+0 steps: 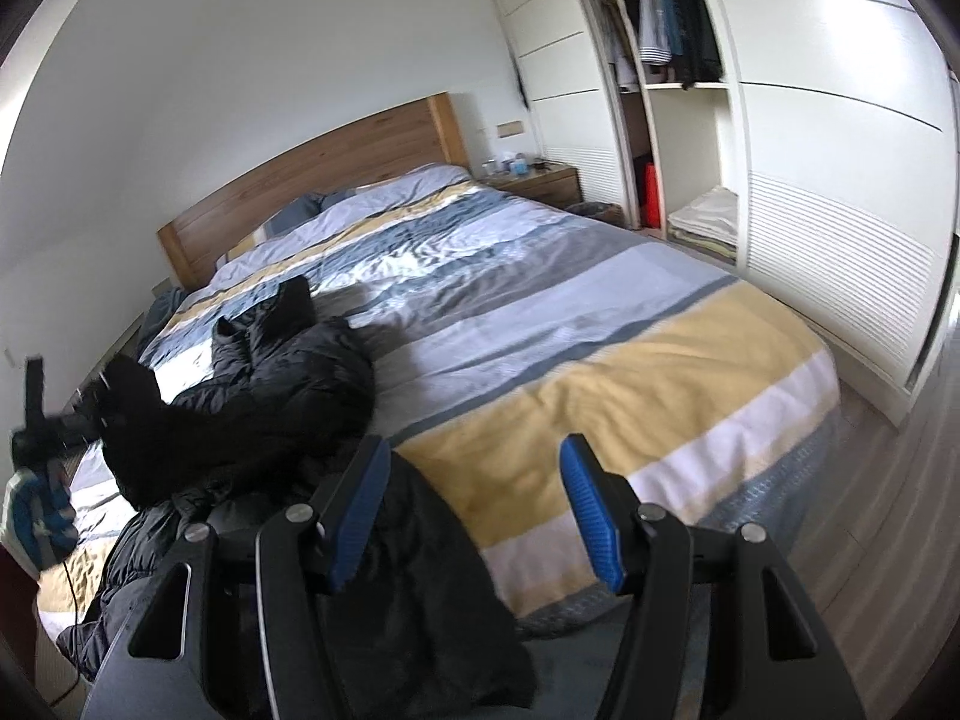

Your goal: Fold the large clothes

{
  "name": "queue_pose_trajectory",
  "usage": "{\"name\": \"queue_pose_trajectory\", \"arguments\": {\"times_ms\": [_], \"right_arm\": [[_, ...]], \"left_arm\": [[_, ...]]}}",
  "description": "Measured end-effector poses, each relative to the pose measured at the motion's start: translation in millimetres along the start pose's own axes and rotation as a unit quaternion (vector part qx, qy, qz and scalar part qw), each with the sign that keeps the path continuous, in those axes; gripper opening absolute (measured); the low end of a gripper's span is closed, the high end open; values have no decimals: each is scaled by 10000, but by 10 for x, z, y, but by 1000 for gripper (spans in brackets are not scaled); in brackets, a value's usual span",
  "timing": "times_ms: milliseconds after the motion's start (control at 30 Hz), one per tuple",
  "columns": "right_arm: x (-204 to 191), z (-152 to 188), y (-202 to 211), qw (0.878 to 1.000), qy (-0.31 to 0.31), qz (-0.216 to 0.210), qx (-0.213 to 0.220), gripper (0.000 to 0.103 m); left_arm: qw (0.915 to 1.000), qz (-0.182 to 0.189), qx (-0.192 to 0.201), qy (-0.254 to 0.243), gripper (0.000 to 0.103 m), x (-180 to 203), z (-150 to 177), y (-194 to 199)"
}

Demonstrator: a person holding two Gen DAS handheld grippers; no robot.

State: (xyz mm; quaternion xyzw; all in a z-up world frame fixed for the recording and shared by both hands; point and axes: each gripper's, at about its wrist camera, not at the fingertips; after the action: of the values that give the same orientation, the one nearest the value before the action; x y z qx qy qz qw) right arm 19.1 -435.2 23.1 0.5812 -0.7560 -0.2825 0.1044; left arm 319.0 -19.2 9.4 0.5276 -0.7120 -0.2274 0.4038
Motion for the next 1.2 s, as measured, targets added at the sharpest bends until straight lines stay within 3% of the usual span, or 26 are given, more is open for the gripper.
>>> {"name": "queue_pose_trajectory", "arguments": {"times_ms": [200,300,567,633,833,1200], "right_arm": [[331,66,183,9995,-190,270,25,57],[474,109,287,9987,-342,352,109,58],[504,213,373,9981,-499,304,176,57],[391,224,385,9989,-377,216,176,57],[-167,213,376,9994,202,-206,165,57],[-1448,-54,91,9850,1506,-837,-58,57]], "left_arm": [[9956,-630,-416,-562,13,256,344,-443],[9931,-740,-583,-701,17,307,376,-547],[9933,-371,-639,-889,33,376,521,-243],[9943,-293,-492,-896,41,385,513,-58],[9961,-247,18,-848,47,316,304,491],[9962,-401,544,-554,48,-185,-324,962]]}}
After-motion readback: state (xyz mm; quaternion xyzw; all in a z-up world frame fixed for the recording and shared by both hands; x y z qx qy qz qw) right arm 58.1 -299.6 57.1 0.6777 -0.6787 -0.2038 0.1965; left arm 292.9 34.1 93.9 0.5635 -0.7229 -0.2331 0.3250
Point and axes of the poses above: each gripper's, at about its wrist camera, not at the fingertips, and y roughly against the way its jaws point, x to its right, z to its underside, and after that the axes turned 9 degrees about y, right-handed
